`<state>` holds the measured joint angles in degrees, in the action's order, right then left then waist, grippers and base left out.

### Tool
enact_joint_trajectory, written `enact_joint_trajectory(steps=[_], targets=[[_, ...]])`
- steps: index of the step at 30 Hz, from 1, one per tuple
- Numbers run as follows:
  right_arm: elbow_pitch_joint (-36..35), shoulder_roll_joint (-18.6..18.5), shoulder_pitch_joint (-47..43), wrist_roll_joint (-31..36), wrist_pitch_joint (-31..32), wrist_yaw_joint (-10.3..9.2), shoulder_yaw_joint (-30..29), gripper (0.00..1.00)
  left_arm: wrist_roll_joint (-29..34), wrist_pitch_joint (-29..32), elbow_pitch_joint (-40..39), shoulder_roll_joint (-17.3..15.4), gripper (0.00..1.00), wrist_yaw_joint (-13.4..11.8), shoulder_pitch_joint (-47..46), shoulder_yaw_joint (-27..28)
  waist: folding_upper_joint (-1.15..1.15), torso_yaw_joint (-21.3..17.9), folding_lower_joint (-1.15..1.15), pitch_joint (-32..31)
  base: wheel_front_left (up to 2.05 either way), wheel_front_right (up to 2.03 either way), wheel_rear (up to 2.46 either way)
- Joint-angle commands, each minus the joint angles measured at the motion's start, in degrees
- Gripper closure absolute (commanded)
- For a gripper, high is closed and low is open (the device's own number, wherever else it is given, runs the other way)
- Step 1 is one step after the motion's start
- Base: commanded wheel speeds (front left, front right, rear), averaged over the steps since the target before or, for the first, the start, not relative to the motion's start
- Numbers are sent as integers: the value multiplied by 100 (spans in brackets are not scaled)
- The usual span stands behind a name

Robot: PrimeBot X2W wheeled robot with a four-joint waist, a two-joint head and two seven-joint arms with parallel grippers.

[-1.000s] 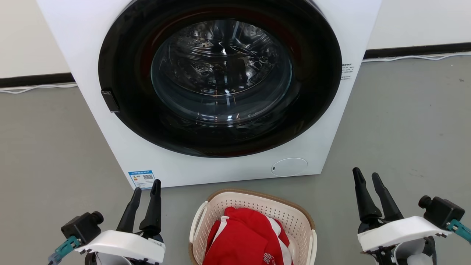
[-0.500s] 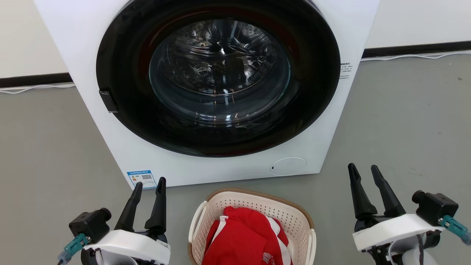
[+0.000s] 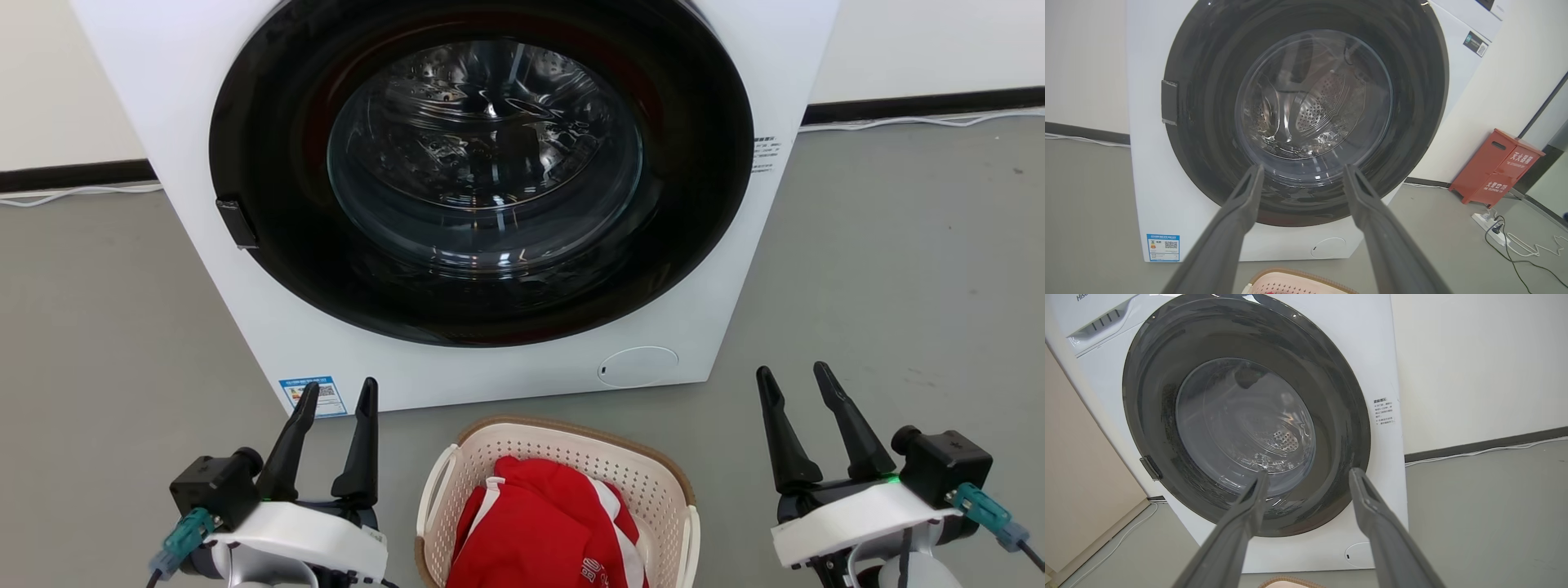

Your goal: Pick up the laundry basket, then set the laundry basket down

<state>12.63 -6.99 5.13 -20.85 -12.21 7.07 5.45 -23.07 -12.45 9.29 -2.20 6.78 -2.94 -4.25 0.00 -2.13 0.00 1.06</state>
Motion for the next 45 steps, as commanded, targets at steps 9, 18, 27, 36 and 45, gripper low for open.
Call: enact_joint_trajectory(steps=[9,18,27,36,45], targets=[[-108,-96,367,782,-247,41,138,0,727,-222,-213,-66,0,-75,-339,77,0,-19,0,37,0,0,0],[-77,-85,382,918,-279,42,131,0,866,-255,-175,-68,0,-126,-351,66,0,-25,0,52,0,0,0],[-56,-85,390,881,-279,42,138,0,852,-255,-156,-67,0,-169,-350,76,0,-52,0,78,0,0,0],[-59,-71,410,843,-279,42,121,0,798,-255,-100,-67,0,-176,-398,82,0,-98,0,200,0,0,0],[-133,-55,516,802,-279,42,111,0,768,-255,-20,-67,0,-175,-545,130,0,-174,0,568,0,0,0]])
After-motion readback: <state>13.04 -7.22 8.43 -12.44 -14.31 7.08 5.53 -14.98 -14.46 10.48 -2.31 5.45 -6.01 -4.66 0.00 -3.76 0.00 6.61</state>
